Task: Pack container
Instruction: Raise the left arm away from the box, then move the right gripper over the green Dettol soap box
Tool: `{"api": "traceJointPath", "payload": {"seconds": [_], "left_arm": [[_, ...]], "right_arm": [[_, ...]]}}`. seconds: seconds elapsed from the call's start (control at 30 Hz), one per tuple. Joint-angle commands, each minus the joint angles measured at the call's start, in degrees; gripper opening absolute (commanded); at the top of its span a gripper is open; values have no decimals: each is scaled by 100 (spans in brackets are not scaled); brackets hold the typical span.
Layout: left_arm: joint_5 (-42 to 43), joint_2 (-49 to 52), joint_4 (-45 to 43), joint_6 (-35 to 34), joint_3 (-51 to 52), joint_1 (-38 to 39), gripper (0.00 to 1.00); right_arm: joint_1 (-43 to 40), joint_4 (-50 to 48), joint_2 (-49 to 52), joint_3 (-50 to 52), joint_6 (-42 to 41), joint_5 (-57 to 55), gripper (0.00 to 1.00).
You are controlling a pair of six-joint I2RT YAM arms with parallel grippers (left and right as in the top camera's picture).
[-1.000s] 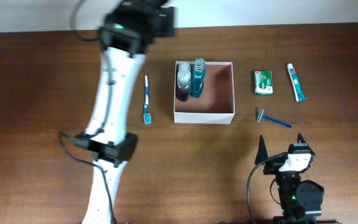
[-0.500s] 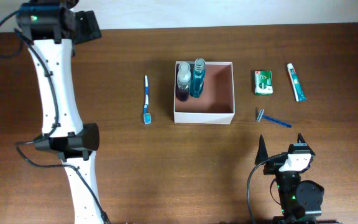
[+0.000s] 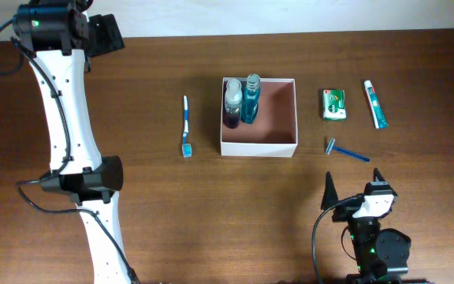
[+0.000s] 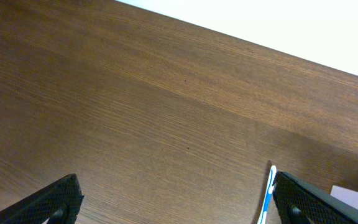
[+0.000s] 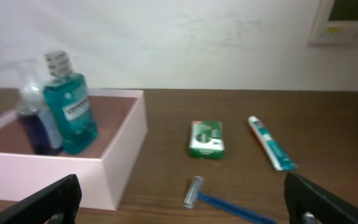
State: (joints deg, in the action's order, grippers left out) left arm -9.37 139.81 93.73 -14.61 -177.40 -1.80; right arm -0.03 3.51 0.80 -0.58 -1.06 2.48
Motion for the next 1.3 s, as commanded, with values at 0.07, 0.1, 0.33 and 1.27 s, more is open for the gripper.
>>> {"api": "traceJointPath", "payload": {"seconds": [0.07,0.1,0.33,1.27], "left_arm": [[61,-181,22,-76,31,-24,99],[61,-181,22,-76,31,-24,99],[61,-181,22,-76,31,-24,99],[61,-181,22,-76,31,-24,99]], "right_arm": [[-37,-942,-59,24,-350,1099,99],[-35,-1204,-59,4,-313,1196,99],[-37,-1591,236,-793,219,1113,99],[-595,6022,10703,-11125,918,850,99]]}}
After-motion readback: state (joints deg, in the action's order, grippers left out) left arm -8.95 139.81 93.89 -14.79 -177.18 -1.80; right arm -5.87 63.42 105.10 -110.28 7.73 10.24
